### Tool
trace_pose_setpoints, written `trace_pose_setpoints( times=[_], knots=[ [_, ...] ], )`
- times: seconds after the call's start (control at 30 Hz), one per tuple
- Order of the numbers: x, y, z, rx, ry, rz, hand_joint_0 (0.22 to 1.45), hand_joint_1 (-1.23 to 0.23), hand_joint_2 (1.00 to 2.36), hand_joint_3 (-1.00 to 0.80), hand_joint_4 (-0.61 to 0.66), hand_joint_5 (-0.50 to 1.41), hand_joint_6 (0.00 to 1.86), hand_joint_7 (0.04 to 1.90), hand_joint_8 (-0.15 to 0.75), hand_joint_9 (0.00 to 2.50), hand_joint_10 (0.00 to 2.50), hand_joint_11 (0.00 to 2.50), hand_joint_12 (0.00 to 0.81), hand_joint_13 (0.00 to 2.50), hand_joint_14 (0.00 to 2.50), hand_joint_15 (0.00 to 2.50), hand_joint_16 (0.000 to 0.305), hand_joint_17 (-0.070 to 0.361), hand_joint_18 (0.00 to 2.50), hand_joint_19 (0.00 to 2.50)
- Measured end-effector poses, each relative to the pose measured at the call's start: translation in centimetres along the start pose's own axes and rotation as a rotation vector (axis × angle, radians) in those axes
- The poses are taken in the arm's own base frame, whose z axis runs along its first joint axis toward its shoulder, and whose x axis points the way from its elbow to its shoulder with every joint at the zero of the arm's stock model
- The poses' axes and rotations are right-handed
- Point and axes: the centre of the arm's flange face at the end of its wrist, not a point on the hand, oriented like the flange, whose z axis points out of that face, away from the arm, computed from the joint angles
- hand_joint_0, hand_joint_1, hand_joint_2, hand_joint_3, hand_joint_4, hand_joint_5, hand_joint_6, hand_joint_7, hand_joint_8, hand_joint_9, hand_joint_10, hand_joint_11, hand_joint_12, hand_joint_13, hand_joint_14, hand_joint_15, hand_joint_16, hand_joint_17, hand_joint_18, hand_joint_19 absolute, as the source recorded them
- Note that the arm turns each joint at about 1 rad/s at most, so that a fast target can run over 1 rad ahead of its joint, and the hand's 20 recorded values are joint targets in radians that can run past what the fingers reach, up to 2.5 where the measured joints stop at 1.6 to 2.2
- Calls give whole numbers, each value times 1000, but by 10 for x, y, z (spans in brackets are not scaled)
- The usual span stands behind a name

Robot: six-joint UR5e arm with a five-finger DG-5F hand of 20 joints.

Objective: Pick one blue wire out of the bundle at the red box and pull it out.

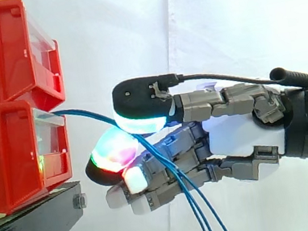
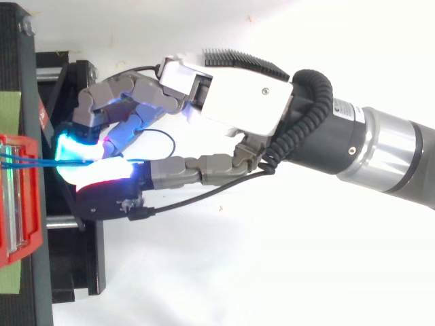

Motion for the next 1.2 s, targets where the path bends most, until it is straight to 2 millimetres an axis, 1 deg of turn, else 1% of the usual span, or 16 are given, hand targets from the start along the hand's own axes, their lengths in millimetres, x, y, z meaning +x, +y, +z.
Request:
trace_pose_setpoints(
  times=[0.27,0.33,0.37,0.4,0.6,0.73,0.9,1.03,1.2],
  knots=[
    [0,0,0,1,7,7,601,-740,1012,-10,78,-121,947,1090,396,954,10,521,476,759,15,395,63,142,681,344],
    [-1,1,0,0,6,7,627,-784,1018,-13,23,-137,959,1115,369,931,11,527,454,743,14,395,58,131,663,362],
    [-1,1,1,0,6,8,629,-790,1018,-11,24,-139,961,1110,370,931,11,525,452,742,14,397,58,131,664,362],
    [-1,2,1,-1,6,8,638,-795,1018,-32,13,-145,965,1085,362,921,14,536,447,738,14,395,57,128,659,365],
    [-4,14,3,3,20,4,653,-814,1020,-106,20,-159,964,1066,342,896,13,542,430,717,14,390,53,120,641,357],
    [-10,27,1,18,29,-3,679,-854,1020,-166,21,-161,963,1103,335,897,13,539,427,717,15,383,53,119,652,360],
    [-18,40,-4,47,42,-17,702,-862,1018,-211,12,-161,961,1148,337,901,13,544,427,720,14,380,53,119,657,350],
    [-22,45,-8,74,53,-24,730,-864,1015,-269,-11,-166,965,1153,336,895,13,544,431,721,14,372,53,120,664,338],
    [-21,44,-12,110,70,-12,758,-853,1009,-370,-23,-181,975,1116,331,870,13,548,428,718,13,364,53,120,668,343]
  ],
)
